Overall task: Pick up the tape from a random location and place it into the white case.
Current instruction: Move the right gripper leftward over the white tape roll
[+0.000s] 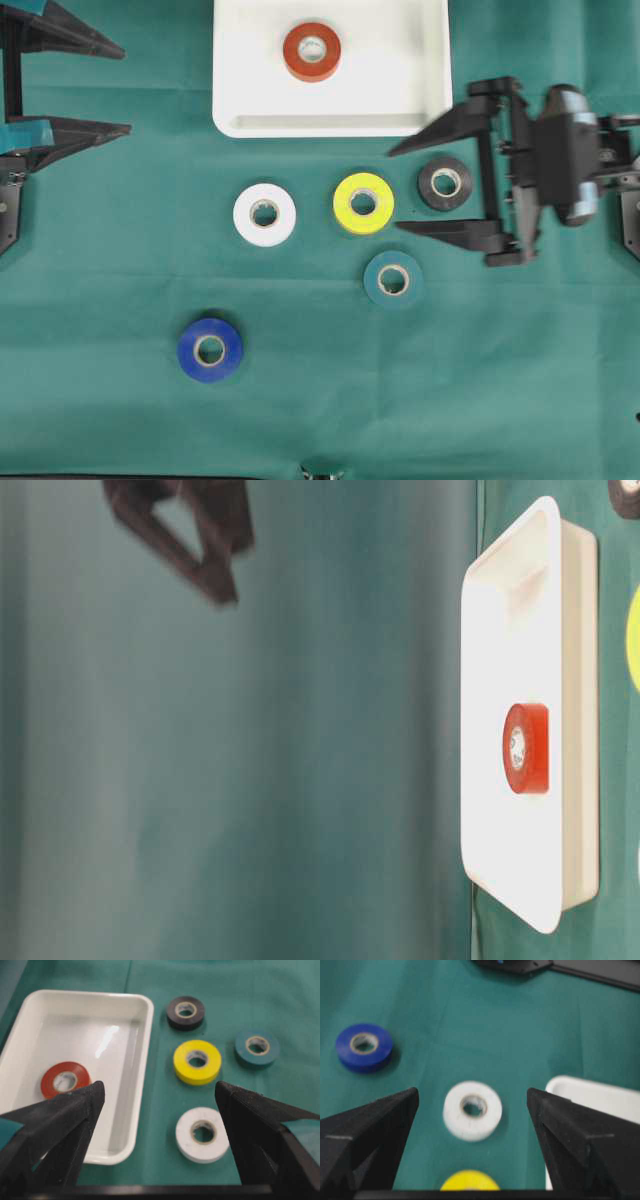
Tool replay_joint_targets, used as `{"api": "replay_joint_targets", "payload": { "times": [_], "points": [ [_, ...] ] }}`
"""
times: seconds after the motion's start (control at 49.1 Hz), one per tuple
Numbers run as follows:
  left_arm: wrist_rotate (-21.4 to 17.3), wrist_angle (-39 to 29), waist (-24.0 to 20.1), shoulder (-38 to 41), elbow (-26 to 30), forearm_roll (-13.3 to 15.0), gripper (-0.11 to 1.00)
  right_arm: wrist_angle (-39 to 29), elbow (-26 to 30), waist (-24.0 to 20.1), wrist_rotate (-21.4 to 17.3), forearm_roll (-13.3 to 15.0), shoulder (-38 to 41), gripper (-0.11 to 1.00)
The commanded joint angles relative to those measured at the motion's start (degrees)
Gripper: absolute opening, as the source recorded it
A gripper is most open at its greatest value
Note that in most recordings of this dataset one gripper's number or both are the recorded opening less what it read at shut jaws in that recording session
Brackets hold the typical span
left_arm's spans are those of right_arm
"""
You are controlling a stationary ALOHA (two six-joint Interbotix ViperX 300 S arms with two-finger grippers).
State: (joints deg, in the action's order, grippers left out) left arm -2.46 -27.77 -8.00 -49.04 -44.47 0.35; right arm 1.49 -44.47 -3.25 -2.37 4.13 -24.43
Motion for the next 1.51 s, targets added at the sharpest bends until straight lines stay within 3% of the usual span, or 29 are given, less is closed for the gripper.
{"api": "replay_joint_targets", "payload": {
  "times": [0.0, 0.509, 1.059, 1.283, 1.487],
  "points": [
    [0.1, 0.5, -0.1, 0.2, 0.6, 0.2, 0.98, 0.6, 4.9, 0.1, 0.1, 0.6, 3.3, 0.88],
    [0.0, 0.3, -0.1, 0.1, 0.6, 0.2, 0.98, -0.4, 24.4, 0.9, 0.2, 0.9, 21.1, 0.88],
    [-0.3, 0.0, -0.1, 0.1, 0.6, 0.2, 0.98, -2.4, 27.2, 0.8, -0.4, 0.7, 23.7, 0.88],
    [-0.3, 0.0, -0.2, 0.1, 0.6, 0.2, 0.98, -9.7, 30.2, 0.9, -1.5, -0.2, 25.5, 0.88],
    [-0.2, 0.0, -0.1, 0.1, 0.7, 0.2, 0.98, -21.6, 35.9, 0.8, -3.9, -0.3, 28.8, 0.88]
  ]
}}
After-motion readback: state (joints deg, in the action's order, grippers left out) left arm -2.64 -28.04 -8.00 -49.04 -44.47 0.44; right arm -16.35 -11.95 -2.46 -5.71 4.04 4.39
